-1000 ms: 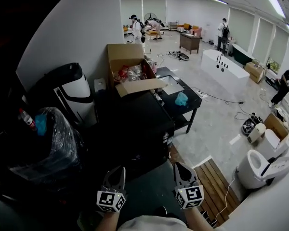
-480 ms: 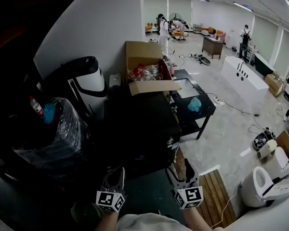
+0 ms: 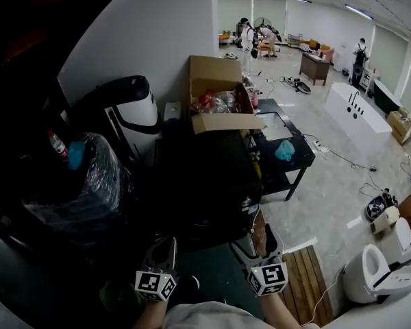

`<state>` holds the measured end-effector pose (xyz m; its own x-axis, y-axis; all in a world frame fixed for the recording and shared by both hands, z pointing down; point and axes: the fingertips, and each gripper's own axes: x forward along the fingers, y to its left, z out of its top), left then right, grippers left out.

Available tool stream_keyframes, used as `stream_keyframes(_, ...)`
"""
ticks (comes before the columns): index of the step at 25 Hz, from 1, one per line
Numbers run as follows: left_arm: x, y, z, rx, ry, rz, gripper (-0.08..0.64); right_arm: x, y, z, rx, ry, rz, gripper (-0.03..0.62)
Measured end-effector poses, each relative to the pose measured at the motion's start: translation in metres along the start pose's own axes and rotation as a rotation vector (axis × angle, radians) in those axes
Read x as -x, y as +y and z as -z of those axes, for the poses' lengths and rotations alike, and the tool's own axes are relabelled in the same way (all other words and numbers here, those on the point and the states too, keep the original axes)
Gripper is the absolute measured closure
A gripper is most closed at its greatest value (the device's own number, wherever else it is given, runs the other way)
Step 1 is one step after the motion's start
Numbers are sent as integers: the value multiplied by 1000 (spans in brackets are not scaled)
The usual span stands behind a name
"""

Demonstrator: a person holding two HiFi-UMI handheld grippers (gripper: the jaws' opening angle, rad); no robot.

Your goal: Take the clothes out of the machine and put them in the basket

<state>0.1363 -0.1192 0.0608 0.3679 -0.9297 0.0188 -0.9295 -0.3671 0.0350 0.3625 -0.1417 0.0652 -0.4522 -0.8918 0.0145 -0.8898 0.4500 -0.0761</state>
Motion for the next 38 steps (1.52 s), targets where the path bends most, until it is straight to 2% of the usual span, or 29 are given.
stream_keyframes(17, -18, 33, 24, 6, 19, -13, 537, -41, -6, 26, -33, 38, -18, 124)
stream_keyframes(22, -34, 50, 46, 16, 42, -24, 537, -61, -10, 48, 1, 58, -6, 155)
stream_keyframes(38, -83, 104, 125, 58, 75, -43, 537, -132, -26, 132, -15, 139, 16, 160)
